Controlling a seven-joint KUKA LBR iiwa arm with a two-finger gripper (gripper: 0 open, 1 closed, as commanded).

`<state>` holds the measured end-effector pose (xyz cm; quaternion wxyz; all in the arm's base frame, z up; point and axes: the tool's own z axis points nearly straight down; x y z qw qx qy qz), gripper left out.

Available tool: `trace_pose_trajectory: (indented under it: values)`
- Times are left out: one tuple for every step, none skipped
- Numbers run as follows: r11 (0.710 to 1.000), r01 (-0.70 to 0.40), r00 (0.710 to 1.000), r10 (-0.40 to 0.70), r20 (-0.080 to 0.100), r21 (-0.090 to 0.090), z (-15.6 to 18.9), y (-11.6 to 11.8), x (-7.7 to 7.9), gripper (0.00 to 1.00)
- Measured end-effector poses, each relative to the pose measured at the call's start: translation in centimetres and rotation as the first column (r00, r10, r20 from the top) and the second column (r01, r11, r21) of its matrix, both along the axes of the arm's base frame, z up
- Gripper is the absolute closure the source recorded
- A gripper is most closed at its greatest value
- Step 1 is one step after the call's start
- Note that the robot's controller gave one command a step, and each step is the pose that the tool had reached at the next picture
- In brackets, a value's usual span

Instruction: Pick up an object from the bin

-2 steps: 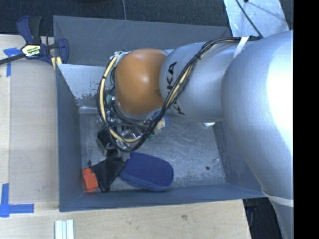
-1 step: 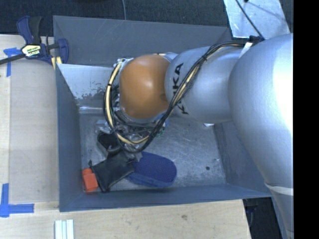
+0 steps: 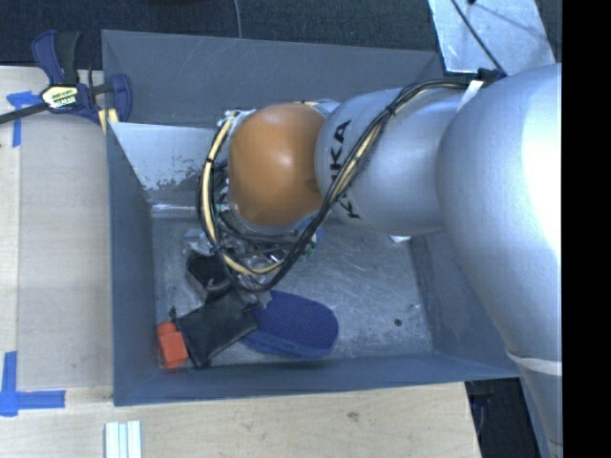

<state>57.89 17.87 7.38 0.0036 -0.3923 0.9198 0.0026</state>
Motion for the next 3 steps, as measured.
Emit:
trace_pose_trajectory:
  values:
    - [1.0,0.0,1.0,0.0,0.003,0.003,0.3,0.2,0.1,1.0]
    - [1.0,0.002,1.0,-0.002,-0.002,-0.006,3.6,0.2,0.1,1.0]
    - [1.0,0.006,1.0,-0.006,0.0,-0.006,12.3,0.1,0.2,1.0]
